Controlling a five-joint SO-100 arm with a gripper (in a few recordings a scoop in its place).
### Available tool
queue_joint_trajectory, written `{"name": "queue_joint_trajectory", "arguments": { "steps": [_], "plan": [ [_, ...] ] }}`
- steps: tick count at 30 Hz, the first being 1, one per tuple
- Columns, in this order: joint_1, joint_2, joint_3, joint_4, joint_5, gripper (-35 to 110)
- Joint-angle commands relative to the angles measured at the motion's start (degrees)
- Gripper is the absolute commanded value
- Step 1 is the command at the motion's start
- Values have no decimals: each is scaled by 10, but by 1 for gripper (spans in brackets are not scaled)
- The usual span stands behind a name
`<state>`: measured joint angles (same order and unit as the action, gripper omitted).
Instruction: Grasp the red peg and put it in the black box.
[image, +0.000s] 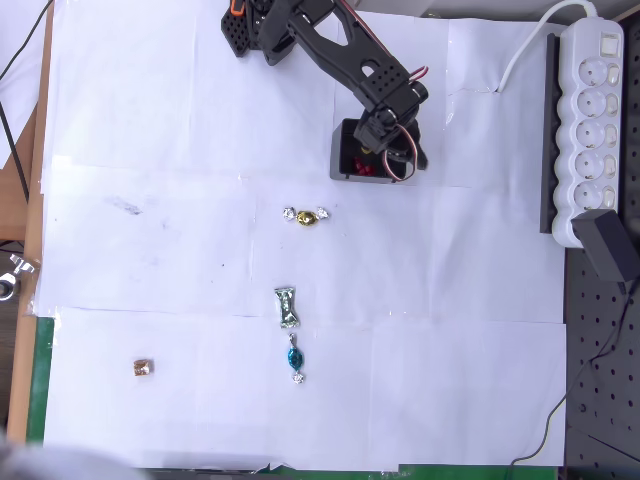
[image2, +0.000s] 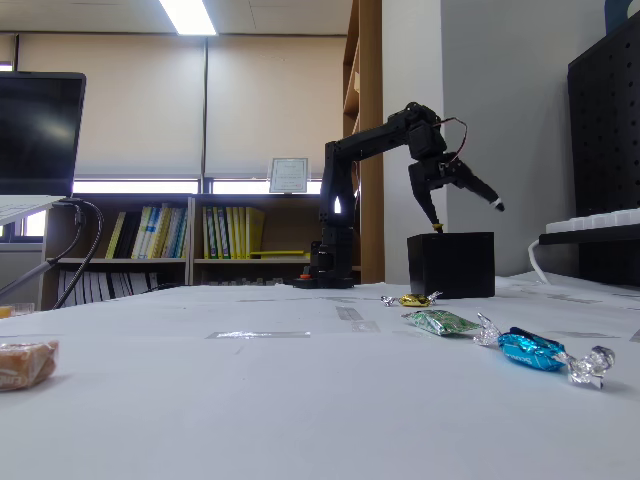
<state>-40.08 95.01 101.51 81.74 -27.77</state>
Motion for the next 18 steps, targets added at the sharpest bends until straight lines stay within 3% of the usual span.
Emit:
{"name": "queue_joint_trajectory", "arguments": {
  "steps": [1, 6, 10, 18],
  "plan": [
    [-1, -18, 51, 8, -8, 45],
    [4, -36, 55, 34, -20, 35],
    [17, -69, 75, 58, -33, 0],
    [75, -142, 76, 91, -91, 0]
  ]
}}
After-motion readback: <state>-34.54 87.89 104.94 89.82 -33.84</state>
